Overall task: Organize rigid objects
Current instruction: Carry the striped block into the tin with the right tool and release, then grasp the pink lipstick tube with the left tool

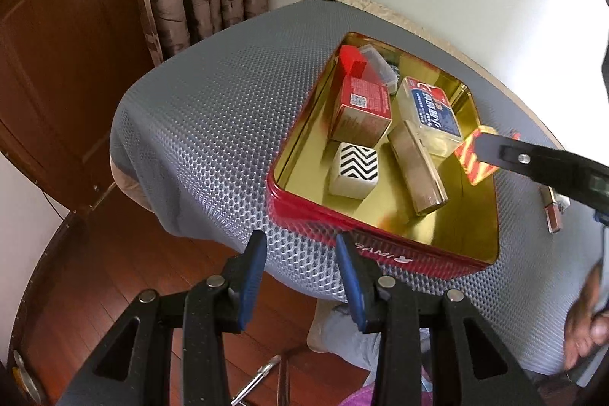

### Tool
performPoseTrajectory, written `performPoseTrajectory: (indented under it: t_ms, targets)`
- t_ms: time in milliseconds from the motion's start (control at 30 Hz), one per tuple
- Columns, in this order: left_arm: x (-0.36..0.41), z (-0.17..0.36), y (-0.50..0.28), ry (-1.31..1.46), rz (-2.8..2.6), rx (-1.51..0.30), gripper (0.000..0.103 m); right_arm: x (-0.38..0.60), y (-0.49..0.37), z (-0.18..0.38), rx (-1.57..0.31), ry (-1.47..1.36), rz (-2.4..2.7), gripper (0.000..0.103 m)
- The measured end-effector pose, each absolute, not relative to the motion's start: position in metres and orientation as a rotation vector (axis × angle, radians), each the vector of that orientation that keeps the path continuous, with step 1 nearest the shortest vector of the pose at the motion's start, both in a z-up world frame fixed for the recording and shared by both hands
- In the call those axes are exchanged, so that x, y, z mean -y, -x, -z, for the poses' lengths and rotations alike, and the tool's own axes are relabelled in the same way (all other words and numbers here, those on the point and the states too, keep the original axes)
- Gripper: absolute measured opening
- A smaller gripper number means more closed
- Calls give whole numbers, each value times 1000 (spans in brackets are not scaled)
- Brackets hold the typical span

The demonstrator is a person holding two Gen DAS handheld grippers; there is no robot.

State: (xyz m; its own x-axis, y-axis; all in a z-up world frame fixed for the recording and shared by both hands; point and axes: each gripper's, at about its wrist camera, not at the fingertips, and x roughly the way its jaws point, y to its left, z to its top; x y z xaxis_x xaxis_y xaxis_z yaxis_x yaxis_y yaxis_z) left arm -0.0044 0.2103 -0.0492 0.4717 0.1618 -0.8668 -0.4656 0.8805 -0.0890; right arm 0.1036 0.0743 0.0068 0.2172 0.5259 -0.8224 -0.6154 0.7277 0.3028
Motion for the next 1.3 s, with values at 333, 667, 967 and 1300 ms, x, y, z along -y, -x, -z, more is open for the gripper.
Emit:
performPoseTrajectory:
  t_ms: [333, 667, 967, 1300]
  targets:
    - [-213, 54, 1, 340, -380, -1035, 38, -79, -124, 21, -1152, 87, -749, 30]
    - [-209, 55, -2, 301, -385, -1044, 38, -69, -124, 13, -1093, 26, -739, 38]
    - [-203, 52, -3, 259, -389, -1036, 38, 29, -85, -15, -755, 93, -455, 87]
    - [-178, 43, 0, 134, -384, -996, 38, 222, -85, 32, -788, 174, 97, 95]
